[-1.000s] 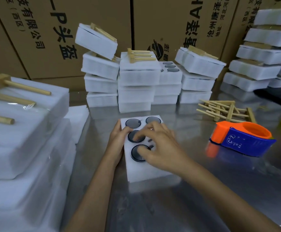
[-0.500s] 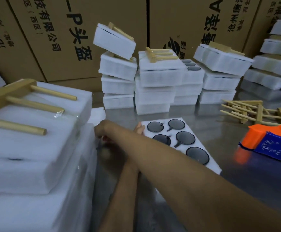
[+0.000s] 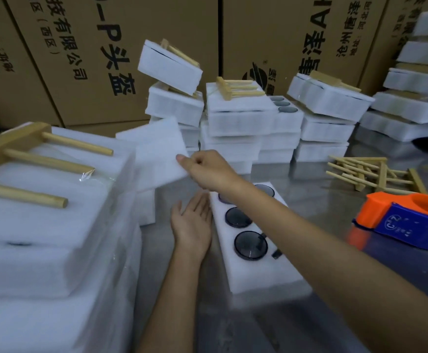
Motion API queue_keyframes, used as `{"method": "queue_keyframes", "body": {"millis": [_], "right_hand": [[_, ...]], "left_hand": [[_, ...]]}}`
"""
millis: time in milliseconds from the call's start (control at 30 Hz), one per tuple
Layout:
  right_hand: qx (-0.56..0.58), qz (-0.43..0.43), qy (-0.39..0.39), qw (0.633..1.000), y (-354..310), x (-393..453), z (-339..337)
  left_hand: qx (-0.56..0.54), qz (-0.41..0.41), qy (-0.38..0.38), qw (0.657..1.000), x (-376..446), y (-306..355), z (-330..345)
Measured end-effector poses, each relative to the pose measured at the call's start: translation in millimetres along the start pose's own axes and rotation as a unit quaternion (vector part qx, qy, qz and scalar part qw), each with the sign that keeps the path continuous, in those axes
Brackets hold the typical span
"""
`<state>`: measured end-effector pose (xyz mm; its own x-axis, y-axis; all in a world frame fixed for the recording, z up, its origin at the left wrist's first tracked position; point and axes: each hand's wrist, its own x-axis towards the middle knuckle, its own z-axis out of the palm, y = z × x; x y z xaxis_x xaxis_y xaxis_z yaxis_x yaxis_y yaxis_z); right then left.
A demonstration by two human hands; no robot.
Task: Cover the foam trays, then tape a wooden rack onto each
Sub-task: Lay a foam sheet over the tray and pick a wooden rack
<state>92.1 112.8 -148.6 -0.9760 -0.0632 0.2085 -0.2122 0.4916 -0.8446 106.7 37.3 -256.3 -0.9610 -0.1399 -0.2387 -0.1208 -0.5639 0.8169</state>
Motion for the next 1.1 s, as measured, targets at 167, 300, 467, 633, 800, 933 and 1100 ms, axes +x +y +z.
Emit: {"method": "queue_keyframes", "body": {"millis": [167, 300, 467, 633, 800, 933, 1100], "right_hand": [[-0.037, 0.064, -0.070, 0.995, 48, -66, -81], [-0.132, 0.097, -0.103, 0.981, 81, -112, -123], [-0.163, 0.114, -0.126, 0.972, 104, -141, -146], [-0.118, 0.121, -0.127, 0.977, 104, -141, -155], [-0.214, 0.092, 0.068, 0.970, 115, -90, -190], [-0.368, 0.177, 0.087, 0.909, 142, -33, -242], [-0.444, 0.271, 0.020, 0.854, 194, -18, -273]], "left_hand": [[-0.105, -0.045, -0.086, 0.990, -9, 1, 0], [-0.074, -0.012, -0.082, 0.994, -16, -5, 3], [0.121, 0.039, -0.169, 0.977, -36, -8, 18], [0.178, 0.081, -0.180, 0.964, -38, -14, 18], [0.207, 0.083, -0.185, 0.957, -32, -20, 22], [0.217, 0.076, -0.183, 0.956, -28, -20, 22], [0.211, 0.094, -0.171, 0.958, -25, -22, 23]]}}
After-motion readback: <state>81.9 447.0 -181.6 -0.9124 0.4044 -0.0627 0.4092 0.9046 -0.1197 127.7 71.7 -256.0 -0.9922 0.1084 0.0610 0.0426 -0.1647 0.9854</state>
